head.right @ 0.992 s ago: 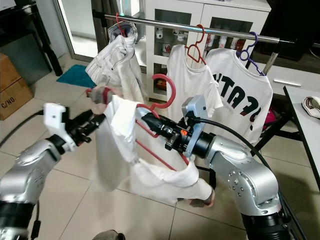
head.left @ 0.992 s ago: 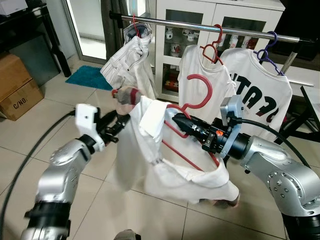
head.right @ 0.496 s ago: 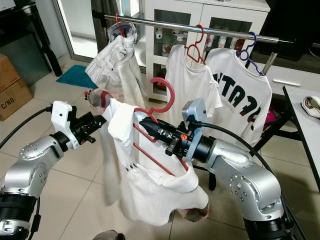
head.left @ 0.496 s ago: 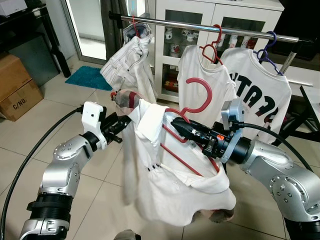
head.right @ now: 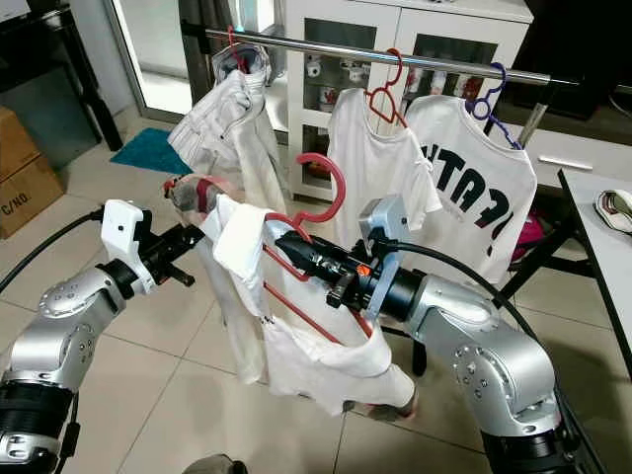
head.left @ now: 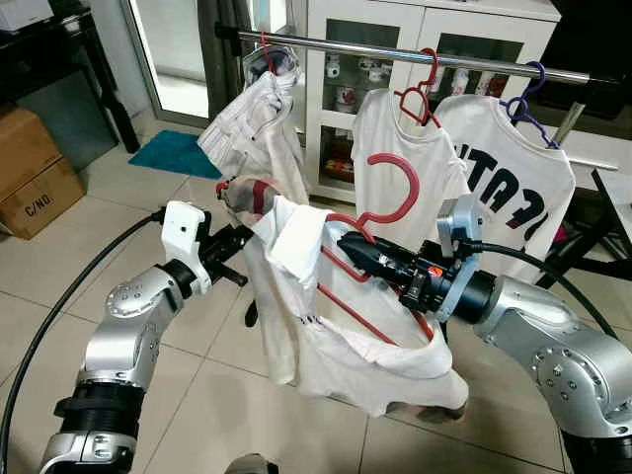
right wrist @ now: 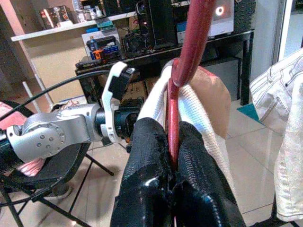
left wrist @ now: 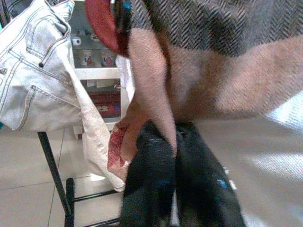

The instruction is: Hang hanger

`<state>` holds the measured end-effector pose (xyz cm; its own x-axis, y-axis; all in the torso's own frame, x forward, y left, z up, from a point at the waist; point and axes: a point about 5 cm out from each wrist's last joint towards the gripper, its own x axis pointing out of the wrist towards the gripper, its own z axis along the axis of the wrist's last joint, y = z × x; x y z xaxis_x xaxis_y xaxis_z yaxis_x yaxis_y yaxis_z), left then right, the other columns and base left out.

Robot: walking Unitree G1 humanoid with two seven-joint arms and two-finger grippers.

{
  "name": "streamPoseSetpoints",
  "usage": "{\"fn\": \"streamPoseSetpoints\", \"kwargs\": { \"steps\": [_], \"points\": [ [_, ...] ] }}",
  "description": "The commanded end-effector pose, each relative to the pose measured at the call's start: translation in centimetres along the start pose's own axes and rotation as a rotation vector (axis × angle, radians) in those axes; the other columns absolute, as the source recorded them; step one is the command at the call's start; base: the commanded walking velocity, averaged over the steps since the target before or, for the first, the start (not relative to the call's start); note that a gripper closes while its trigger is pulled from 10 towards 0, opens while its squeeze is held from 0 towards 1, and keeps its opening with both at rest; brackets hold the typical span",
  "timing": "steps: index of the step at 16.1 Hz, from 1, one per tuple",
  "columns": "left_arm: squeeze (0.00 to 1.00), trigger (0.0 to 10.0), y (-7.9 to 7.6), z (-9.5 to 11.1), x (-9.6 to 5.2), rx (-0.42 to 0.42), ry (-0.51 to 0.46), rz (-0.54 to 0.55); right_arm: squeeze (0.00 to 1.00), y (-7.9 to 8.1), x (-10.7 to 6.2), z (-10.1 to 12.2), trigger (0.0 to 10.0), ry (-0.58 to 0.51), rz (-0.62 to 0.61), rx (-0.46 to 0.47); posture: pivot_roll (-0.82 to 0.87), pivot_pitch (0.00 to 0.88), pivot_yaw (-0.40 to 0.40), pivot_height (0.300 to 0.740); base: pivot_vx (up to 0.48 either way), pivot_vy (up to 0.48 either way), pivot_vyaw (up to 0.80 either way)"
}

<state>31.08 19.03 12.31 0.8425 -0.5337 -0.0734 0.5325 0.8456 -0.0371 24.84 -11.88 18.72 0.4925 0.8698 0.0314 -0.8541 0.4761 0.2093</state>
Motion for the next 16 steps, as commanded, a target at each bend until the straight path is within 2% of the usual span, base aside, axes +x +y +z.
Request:
{"fn": "streamPoseSetpoints", "kwargs": {
  "steps": [1,6,9,12,14,16],
  "points": [
    [0.0,0.0,0.1,0.6,0.3,0.019,-0.019,-0.008,0.0,0.3,-0.1,0.7,10.0,-0.027,0.015,-0.019,-0.01,0.0,0.022,0.74,0.0,0.0,0.0],
    [0.0,0.0,0.3,1.0,0.1,0.06,-0.024,-0.006,0.0,0.0,-0.1,0.3,10.0,-0.004,-0.019,-0.014,-0.02,0.0,0.027,0.74,0.0,0.0,0.0],
    [0.0,0.0,-0.1,2.3,-0.8,0.147,-0.027,-0.042,0.0,-2.5,-0.7,-1.5,10.0,0.134,-0.216,-0.052,-0.02,0.0,0.03,0.74,0.0,0.0,0.0],
    [0.0,0.0,0.1,3.2,-1.3,0.189,-0.041,-0.043,0.0,-2.9,-1.0,-2.0,10.0,0.173,-0.238,-0.055,0.0,0.0,0.021,0.74,0.0,0.0,0.0],
    [0.0,0.0,0.7,4.2,-1.4,0.236,-0.044,-0.033,0.0,-2.9,-1.2,-2.8,10.0,0.24,-0.225,-0.093,0.0,0.0,0.02,0.74,0.0,0.0,0.0],
    [0.0,0.0,2.6,4.8,-1.7,0.315,-0.01,0.063,0.0,-2.4,-1.1,-2.9,10.0,0.234,-0.176,-0.099,0.0,0.0,0.025,0.74,0.0,0.0,0.0]
  ]
}}
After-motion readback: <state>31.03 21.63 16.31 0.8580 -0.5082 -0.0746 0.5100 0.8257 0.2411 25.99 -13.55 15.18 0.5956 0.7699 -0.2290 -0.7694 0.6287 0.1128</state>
